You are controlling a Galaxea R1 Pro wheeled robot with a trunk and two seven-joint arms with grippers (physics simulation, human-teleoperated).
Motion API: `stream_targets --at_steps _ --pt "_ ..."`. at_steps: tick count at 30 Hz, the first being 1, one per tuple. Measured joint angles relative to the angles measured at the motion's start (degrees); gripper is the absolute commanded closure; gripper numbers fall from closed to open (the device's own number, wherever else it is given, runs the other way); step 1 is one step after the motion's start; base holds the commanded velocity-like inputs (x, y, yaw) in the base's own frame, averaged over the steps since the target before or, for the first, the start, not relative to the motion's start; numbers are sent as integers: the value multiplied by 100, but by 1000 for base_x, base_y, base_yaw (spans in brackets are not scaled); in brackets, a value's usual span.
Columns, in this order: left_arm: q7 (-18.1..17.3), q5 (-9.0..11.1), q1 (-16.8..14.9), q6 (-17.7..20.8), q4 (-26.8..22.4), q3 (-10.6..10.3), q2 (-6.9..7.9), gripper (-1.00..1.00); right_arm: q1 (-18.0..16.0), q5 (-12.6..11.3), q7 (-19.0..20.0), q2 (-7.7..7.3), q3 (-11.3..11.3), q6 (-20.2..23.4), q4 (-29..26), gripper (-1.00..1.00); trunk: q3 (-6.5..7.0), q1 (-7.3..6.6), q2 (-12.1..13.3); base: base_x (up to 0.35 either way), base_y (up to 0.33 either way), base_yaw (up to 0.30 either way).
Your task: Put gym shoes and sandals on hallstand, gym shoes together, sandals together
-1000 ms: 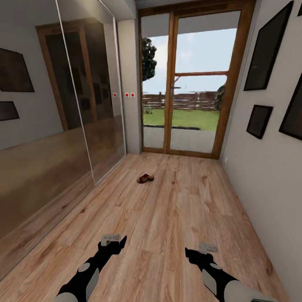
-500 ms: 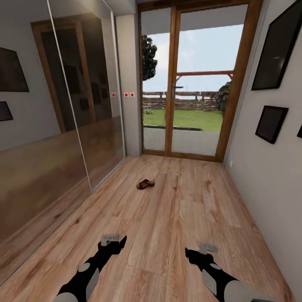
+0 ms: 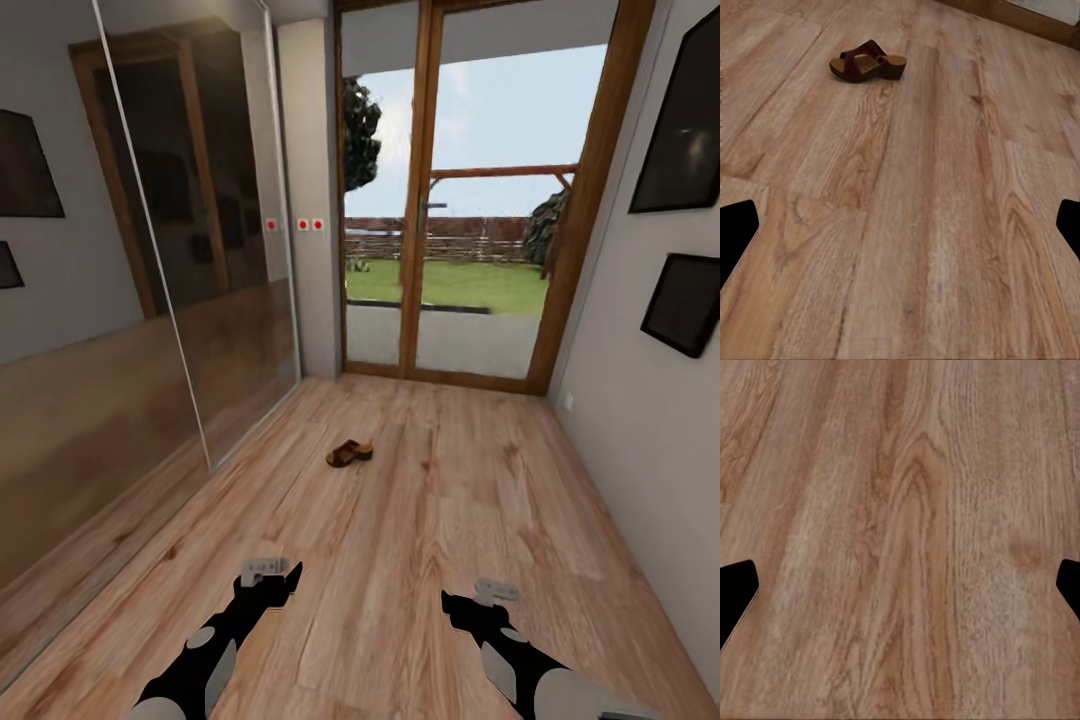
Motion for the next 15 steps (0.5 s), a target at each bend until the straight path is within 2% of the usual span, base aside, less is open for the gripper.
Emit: stream_targets --at_steps 7,15 --pt "-4 -1 0 -1 83 -1 0 -100 0 -1 -1 0 0 0 0 -100 -36 0 0 339 -145 161" --pt "0 0 -1 -1 124 -1 -1 -100 0 0 -1 -1 0 -1 -1 -100 -48 0 0 306 -185 31"
